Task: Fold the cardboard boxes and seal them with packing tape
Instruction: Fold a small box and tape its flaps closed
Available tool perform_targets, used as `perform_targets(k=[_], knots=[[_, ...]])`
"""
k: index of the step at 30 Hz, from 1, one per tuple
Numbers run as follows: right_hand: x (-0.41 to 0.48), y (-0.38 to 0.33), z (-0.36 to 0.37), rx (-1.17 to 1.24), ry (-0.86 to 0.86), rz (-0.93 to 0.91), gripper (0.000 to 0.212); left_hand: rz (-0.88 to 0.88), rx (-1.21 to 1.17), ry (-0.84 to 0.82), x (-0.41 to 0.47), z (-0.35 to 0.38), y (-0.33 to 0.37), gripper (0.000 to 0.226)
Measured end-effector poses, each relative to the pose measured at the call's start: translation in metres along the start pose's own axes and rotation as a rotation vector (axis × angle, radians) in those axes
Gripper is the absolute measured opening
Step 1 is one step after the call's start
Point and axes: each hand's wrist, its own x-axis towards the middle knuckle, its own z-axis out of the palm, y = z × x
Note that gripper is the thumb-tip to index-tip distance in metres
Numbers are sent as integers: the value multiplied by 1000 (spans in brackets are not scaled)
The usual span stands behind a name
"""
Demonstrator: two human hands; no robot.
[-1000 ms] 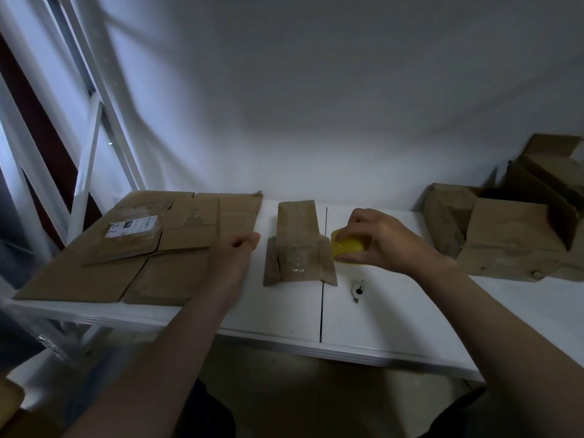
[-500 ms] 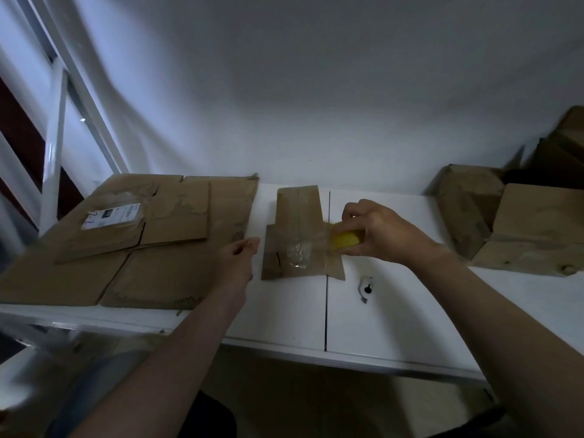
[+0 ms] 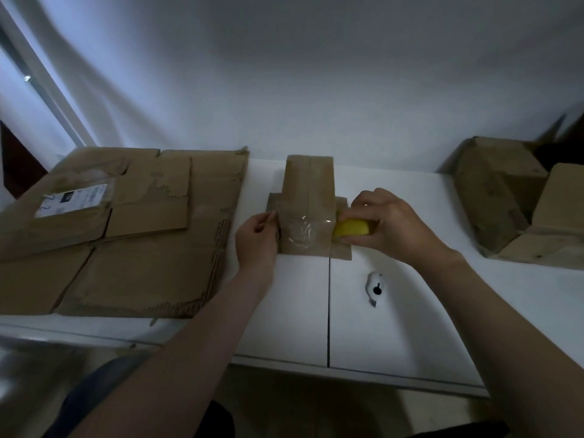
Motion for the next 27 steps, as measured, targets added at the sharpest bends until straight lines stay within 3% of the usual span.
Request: perform_targets(k=[5, 12, 17, 19, 22, 27], knots=[[3, 3, 6, 29, 55, 40, 35, -157, -165, -29, 4, 9, 1, 11], [-6, -7, 5, 174, 123, 81, 36, 58, 51, -136, 3, 0, 4, 13], [-12, -10, -3, 191, 125, 67, 35, 67, 165, -274, -4, -15, 12, 18], [-13, -10, -7, 184, 106, 58, 35, 135, 242, -228, -7, -21, 17, 23], [-14, -16, -5, 164, 79, 48, 35, 396, 417, -84, -7, -27, 17, 6], [-15, -25, 1, 133, 88, 61, 33, 327, 384, -47, -24, -26, 20, 45]])
